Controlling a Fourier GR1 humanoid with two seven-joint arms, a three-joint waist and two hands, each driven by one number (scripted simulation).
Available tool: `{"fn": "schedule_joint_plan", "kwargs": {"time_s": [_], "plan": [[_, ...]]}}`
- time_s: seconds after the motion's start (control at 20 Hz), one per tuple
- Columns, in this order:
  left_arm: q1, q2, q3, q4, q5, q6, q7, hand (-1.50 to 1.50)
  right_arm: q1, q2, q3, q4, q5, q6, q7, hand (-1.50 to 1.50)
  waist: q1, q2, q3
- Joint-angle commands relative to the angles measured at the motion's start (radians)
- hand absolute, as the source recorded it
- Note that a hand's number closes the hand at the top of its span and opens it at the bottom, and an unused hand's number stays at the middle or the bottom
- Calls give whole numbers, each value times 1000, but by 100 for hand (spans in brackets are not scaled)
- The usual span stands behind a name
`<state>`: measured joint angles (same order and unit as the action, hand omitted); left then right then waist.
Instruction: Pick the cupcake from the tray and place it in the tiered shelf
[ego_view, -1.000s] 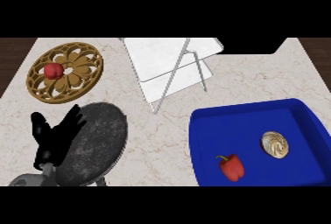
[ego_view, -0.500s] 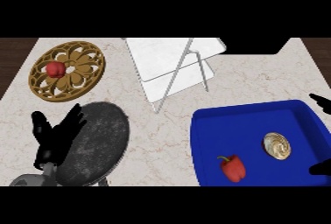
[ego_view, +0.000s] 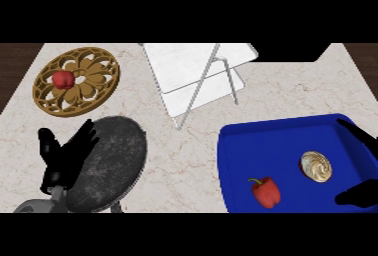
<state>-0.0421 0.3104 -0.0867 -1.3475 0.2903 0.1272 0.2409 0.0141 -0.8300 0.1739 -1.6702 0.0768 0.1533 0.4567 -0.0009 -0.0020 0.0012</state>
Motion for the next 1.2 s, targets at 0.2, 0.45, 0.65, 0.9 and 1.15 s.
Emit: {"fn": "schedule_joint_plan", "kwargs": {"time_s": [0.2,0.45,0.65,0.9,1.15], "plan": [[30,-20,33,-51,-35,-29,36,0,48,107,-49,-1,160,36,3,-150,0,1,-1],[28,-42,44,-62,-56,-45,69,0,68,207,-40,-22,265,35,18,-150,0,1,-1],[58,-25,78,-38,-54,-84,31,0,-16,255,-43,111,336,30,-8,-150,5,2,-1],[23,-41,105,-28,-61,-108,46,0,-47,305,-67,142,430,31,0,-150,3,2,-1],[-11,-92,96,1,-112,-72,63,0,-53,345,-94,250,515,-11,-111,-150,1,2,-1]]}}
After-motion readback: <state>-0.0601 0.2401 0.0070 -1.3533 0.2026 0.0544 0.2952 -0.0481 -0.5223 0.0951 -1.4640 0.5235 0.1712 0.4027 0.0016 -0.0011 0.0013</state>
